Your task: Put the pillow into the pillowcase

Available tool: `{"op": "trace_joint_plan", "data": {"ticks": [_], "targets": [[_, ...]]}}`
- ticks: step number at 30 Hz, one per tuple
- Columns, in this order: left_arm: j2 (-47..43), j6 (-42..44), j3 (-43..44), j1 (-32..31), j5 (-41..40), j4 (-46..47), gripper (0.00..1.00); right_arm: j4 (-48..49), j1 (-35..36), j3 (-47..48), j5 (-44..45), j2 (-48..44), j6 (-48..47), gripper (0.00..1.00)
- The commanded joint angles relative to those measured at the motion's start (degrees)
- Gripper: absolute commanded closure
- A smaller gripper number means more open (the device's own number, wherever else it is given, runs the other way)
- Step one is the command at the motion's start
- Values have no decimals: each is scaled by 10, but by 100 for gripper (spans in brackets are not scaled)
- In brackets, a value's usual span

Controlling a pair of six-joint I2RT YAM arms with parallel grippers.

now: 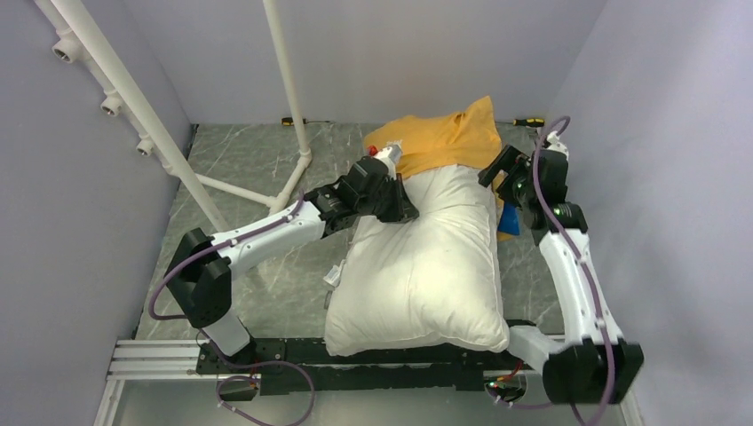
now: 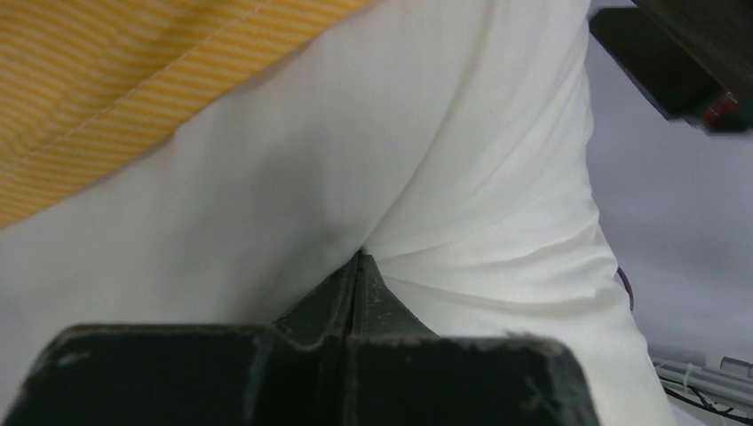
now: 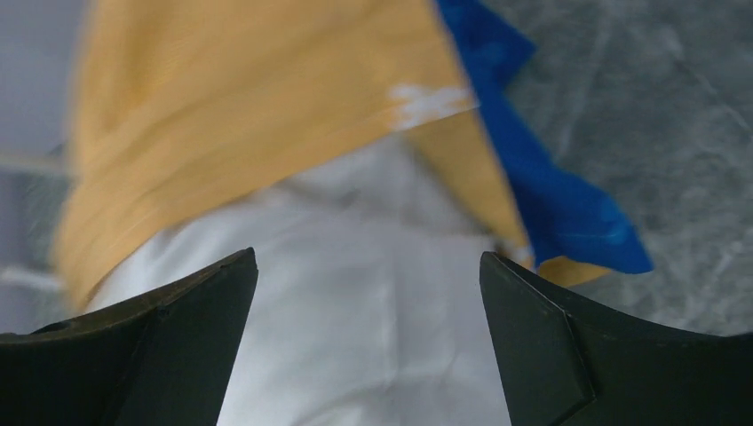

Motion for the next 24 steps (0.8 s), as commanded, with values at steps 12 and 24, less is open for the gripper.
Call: {"op": "trace_joint_plan", "data": {"ticks": [12, 24], "targets": [[-20, 83, -31, 32, 12, -55, 93, 261, -175, -106, -269, 182, 61, 79], [-78, 178, 152, 14, -13, -350, 1, 185, -174, -93, -381, 54, 75, 100]]}}
